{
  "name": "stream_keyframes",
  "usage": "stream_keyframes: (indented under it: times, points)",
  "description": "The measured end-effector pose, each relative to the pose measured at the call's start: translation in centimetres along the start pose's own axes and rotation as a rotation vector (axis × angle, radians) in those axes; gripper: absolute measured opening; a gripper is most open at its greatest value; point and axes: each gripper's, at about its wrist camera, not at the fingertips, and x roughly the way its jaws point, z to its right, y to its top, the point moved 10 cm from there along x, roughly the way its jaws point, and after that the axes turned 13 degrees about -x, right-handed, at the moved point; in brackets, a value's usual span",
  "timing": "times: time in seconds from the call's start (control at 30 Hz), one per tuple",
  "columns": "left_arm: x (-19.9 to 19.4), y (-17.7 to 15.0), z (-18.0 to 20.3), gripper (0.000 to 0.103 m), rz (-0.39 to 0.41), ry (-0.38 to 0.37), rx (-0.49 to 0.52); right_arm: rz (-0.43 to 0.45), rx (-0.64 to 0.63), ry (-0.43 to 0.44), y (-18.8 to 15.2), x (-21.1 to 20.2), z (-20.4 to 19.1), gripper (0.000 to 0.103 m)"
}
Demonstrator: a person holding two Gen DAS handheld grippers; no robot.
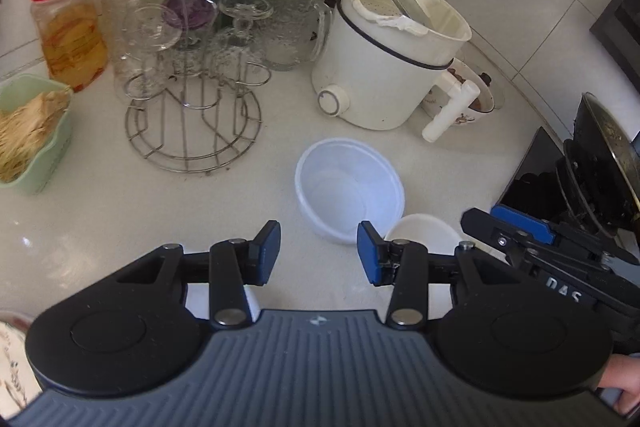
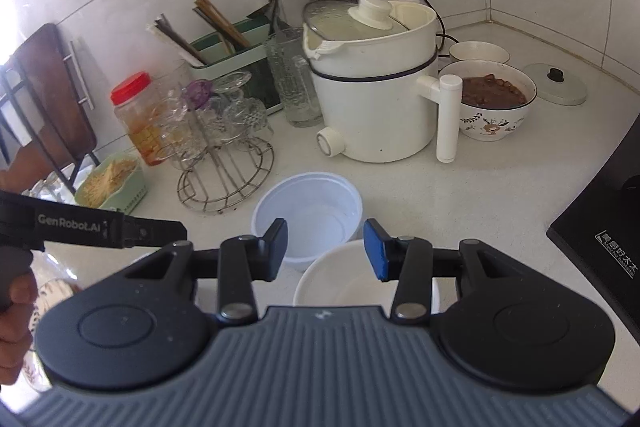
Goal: Organize plates and bowls
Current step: 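Lift the translucent bowl with both tools and carry it over the other translucent bowl, then lower the held translucent bowl into the other translucent bowl with both tools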
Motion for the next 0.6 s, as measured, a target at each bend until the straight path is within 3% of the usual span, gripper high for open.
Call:
stream_keyframes:
  times: [0.13, 0.3, 0.6]
  points:
    - [1.1, 1.2, 1.0, 0.062, -0.003, -0.019, 0.002, -0.008, -0.010, -0.007, 0.8, 1.6, 1.0, 0.045]
    - [3.6, 2.5, 1.0, 0.062, -0.046, -0.041, -0.038, -0.034, 0.016, -0.002, 1.0, 3.5, 2.1, 0.045]
    - [8.2, 3.4, -0.3, 0.062, -0.099, 0.018, -0.069, -0.121, 0.035, 0.028, 1.0, 8.0, 3.5, 0.045]
